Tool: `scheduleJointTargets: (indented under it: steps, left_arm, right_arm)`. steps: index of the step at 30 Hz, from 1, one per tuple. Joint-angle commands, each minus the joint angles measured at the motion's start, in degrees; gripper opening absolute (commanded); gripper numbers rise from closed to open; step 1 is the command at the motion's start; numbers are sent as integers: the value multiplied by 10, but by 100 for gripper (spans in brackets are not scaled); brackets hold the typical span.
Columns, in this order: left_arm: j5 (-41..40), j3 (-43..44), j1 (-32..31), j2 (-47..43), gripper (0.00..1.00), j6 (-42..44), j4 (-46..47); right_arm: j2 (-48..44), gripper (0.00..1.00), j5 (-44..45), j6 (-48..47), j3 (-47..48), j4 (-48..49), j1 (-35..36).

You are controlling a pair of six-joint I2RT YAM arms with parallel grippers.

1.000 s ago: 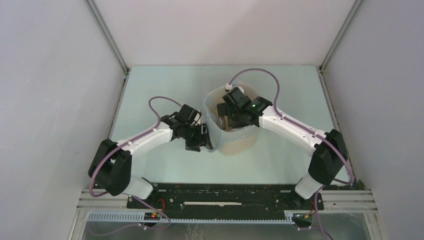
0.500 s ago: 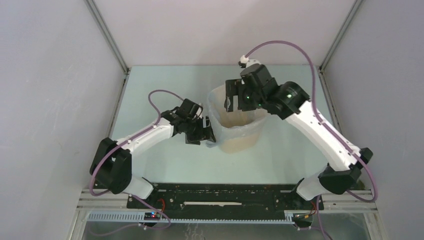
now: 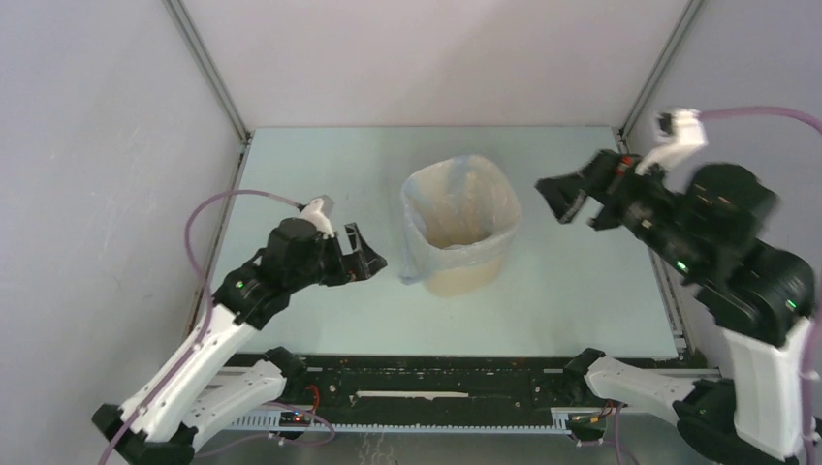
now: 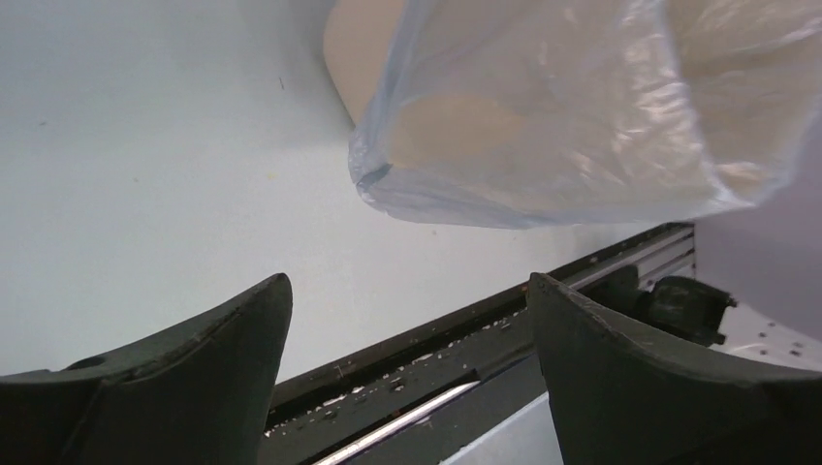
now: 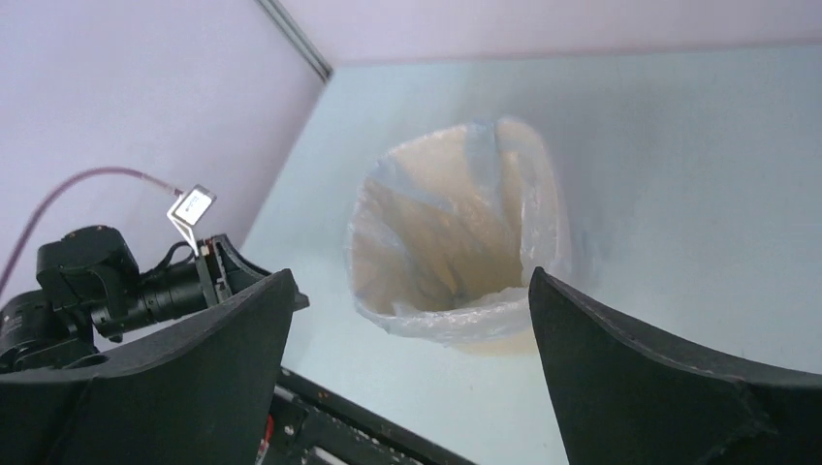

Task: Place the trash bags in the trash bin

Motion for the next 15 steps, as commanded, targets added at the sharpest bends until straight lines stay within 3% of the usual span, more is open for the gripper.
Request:
scheduleJointTargets:
  steps: [1, 5, 9, 15]
  left_arm:
    - [-63, 91, -3, -73, 95, -30, -59]
    - [-134, 263, -2, -87, 98, -5, -75]
    - [-195, 468, -2, -37, 99, 22, -119]
    - [-227, 632, -2, 8, 100, 93, -126]
  right_arm:
    - [-70, 100, 34, -26, 0, 34, -3]
    - [-128, 100, 84, 3, 7, 64, -3]
    - [-179, 100, 82, 51, 10, 101, -4]
    - [-206, 100, 104, 98, -12, 125, -12]
